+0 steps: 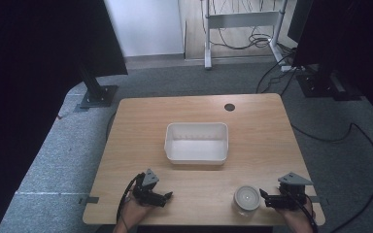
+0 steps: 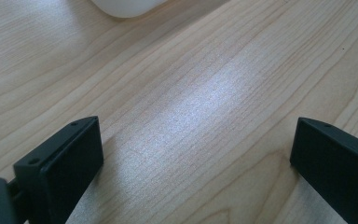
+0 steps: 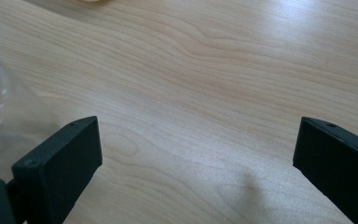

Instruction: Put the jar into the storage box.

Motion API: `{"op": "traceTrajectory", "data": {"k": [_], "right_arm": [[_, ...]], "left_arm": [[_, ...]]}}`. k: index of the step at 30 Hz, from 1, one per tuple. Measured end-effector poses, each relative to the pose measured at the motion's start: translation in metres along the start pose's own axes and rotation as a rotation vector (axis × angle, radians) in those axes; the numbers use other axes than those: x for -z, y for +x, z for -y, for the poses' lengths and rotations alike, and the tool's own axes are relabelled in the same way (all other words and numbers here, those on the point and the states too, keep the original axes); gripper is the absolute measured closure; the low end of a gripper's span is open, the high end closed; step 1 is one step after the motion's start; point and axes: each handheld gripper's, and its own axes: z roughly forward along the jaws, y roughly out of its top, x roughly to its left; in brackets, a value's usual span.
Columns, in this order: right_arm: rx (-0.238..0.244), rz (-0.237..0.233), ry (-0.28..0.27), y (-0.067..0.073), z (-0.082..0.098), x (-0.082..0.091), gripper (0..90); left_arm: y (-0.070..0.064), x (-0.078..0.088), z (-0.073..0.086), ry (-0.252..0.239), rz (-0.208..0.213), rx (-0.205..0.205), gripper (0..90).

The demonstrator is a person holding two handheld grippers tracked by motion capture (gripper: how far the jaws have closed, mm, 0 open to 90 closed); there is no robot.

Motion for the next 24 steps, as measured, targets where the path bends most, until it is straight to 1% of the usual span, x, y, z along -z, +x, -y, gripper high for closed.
{"op": "traceTrajectory", "data": {"k": [16,24], "right_arm": [[0.042,-0.025,-0.036,0.016,0.006,0.026,0.7],[0.047,-0.041,-0.041,0.021,0.013,0.036,0.7]], "left_arm": [[0.000,0.000,0.000,0.001,-0.001,0.001,2.1],[0.000,0.000,0.000,0.001,-0.002,0.000,2.2]]}}
